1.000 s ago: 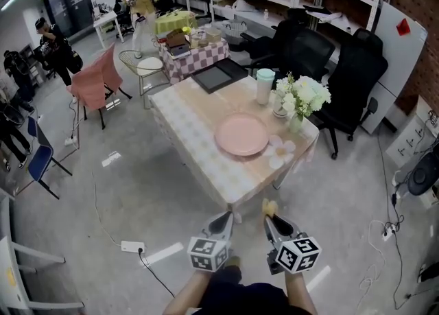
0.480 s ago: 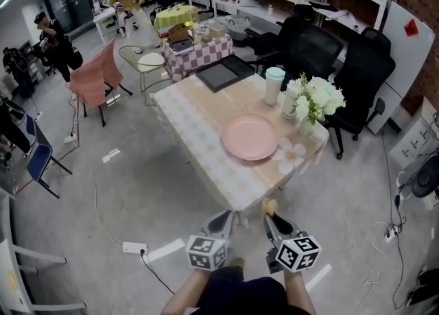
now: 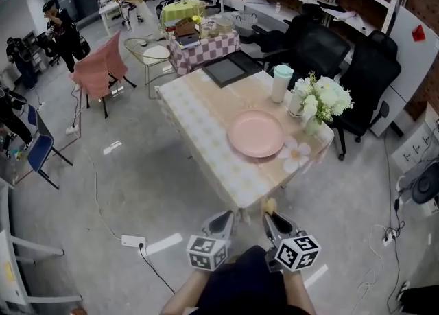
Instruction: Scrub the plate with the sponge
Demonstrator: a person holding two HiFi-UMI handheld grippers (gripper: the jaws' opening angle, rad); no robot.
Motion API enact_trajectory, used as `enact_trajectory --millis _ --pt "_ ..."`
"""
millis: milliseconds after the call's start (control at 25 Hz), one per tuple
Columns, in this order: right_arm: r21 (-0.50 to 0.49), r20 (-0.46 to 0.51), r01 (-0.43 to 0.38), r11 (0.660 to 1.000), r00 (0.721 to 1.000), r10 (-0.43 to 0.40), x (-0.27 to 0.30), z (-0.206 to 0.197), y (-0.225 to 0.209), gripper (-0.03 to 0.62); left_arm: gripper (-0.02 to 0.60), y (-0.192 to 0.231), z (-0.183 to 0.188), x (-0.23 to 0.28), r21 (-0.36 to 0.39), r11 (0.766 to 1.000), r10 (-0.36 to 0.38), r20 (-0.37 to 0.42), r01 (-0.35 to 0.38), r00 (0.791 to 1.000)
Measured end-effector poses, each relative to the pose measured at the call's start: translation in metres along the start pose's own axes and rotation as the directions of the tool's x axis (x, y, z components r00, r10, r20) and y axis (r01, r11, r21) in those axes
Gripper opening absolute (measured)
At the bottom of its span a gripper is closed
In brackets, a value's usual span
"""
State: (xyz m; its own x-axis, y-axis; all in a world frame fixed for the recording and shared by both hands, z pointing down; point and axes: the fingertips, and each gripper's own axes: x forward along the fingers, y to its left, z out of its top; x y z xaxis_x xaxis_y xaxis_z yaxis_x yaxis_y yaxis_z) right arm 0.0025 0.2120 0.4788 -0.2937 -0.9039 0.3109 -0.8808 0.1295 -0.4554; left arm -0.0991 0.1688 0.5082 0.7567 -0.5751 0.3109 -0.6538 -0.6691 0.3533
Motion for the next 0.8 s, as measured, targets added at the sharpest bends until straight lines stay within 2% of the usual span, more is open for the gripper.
enact_trajectory --millis 280,800 --pt "0.001 -0.021 -0.011 1.0 1.0 0.011 0.011 -0.004 -0.001 0.06 0.012 0.008 -0.001 0.003 -0.007 1.0 0.01 -0.004 -0.01 1.0" --pt "-0.025 -0.027 -0.019 0.999 0.999 0.019 0.048 0.033 -0.026 0.06 0.012 0.023 0.035 0.047 0.015 1.0 0.02 0.005 -0.02 1.0"
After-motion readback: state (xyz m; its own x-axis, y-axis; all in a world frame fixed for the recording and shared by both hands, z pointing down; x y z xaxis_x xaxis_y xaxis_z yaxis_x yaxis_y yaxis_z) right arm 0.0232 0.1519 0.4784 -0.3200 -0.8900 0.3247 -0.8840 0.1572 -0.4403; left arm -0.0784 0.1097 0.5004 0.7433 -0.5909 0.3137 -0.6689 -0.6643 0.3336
